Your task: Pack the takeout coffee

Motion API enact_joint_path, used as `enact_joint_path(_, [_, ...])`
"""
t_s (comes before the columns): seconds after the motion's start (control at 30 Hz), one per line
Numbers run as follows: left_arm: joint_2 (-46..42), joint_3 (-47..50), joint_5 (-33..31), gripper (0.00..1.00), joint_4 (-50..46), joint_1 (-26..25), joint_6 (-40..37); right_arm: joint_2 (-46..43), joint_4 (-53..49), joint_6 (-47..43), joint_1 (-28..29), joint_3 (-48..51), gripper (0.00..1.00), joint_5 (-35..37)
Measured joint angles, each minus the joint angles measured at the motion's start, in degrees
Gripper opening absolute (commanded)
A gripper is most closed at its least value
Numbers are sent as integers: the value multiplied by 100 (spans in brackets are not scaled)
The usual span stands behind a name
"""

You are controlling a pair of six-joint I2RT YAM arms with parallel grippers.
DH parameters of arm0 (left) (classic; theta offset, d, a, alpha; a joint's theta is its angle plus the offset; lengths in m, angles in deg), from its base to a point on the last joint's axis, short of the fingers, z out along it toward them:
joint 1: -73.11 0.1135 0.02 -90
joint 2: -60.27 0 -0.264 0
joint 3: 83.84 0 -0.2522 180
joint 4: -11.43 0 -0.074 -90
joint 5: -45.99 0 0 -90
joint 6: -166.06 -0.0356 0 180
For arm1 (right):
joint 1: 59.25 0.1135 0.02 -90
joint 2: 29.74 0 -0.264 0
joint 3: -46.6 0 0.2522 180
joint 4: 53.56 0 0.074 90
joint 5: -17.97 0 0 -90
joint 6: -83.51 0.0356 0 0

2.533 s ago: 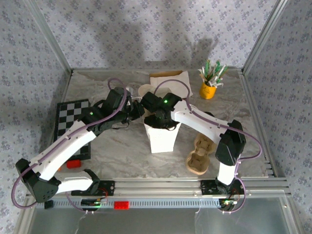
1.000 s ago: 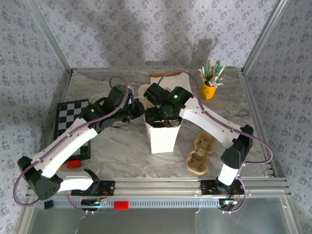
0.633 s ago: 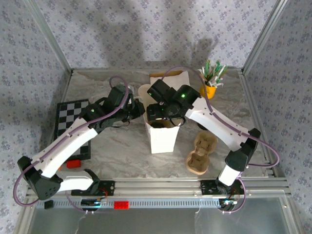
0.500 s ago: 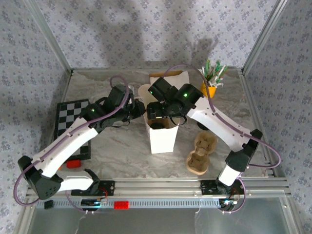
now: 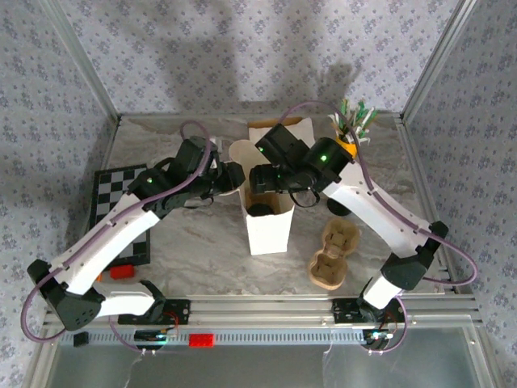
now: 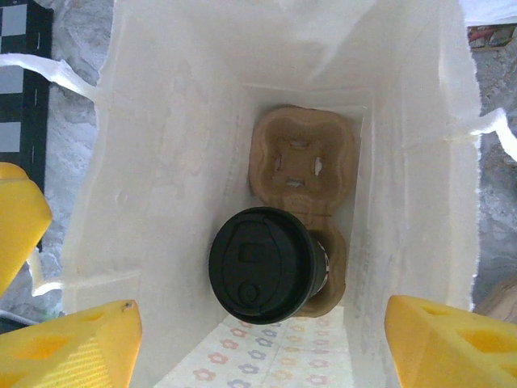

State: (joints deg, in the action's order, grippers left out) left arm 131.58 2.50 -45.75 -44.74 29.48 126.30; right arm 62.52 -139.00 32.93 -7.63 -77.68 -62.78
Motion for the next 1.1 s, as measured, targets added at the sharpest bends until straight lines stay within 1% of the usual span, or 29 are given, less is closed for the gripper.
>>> enact_joint_path(0.33, [-365,-144,79,49,-227,162,-184,-225,0,-92,-81,-22,80,7])
enact_joint_path(0.77, [-463,-203,391,49,-297,358,-330,-446,0,-195,-179,-26,77,0])
enact_joint_path(1.1, [-796,-474,452,51,-518,815,-664,-857,153,-595,-483,-26,76,-216])
